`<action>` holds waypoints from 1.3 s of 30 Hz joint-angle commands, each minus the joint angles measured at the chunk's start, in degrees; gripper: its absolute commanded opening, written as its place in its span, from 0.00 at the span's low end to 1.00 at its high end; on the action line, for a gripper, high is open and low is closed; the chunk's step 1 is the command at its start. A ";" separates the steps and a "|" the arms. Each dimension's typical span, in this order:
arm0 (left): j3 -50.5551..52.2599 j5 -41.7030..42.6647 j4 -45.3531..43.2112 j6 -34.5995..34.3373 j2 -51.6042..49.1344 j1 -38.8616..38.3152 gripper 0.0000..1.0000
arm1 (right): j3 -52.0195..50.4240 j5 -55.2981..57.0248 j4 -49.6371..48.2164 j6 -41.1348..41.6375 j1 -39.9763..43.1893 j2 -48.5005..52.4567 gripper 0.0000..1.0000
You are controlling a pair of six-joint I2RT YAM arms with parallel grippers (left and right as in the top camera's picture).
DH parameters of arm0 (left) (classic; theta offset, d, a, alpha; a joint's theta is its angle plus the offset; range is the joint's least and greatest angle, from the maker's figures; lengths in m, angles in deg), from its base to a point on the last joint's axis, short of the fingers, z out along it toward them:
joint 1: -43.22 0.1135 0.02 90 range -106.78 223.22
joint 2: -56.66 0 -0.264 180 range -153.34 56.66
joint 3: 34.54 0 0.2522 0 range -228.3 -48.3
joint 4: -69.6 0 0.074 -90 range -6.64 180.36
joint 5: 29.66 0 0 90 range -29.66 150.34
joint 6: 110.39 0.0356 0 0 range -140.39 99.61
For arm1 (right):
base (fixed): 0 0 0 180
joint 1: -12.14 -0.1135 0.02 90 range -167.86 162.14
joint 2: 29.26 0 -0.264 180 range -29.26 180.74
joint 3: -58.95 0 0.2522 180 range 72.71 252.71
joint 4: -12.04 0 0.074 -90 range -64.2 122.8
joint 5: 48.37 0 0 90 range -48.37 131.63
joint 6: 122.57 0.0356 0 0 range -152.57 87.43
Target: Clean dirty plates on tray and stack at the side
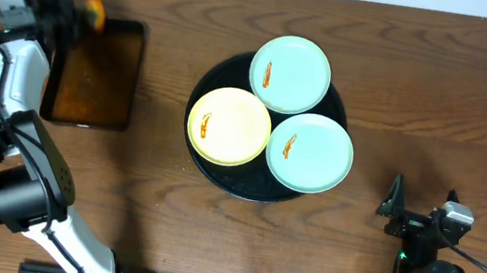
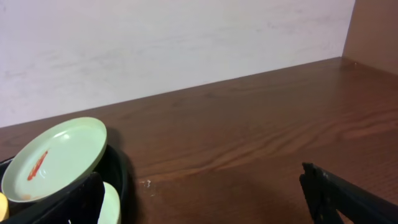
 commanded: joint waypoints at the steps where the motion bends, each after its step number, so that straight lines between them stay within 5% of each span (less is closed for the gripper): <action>1: -0.92 8.94 -7.15 -7.54 5.79 -0.07 0.07 | -0.13 0.59 0.11 -0.66 0.22 -0.31 0.99; 3: -0.92 6.25 -7.58 -3.52 6.82 -0.26 0.08 | -0.13 0.59 0.11 -0.66 0.22 -0.31 0.99; 6: -0.90 1.42 -0.72 13.16 6.62 -0.92 0.08 | -0.13 0.59 0.11 -0.66 0.22 -0.31 0.99; 9: -0.68 -18.71 16.65 28.79 5.05 -3.37 0.07 | -0.13 0.59 0.11 -0.66 0.22 -0.31 0.99; 13: 0.63 -38.42 23.74 38.25 0.66 -6.14 0.07 | -0.13 0.59 0.11 -0.66 0.22 -0.31 0.99; 21: -0.35 -22.73 17.00 45.51 4.70 -6.51 0.07 | -0.13 0.59 0.11 -0.66 0.22 -0.31 0.99; 30: -0.39 -21.64 6.91 53.31 15.93 -6.51 0.08 | -0.13 0.59 0.11 -0.66 0.22 -0.31 0.99; 39: 5.60 -21.62 11.17 57.18 1.29 -6.47 0.08 | -0.13 0.59 0.11 -0.66 0.22 -0.31 0.99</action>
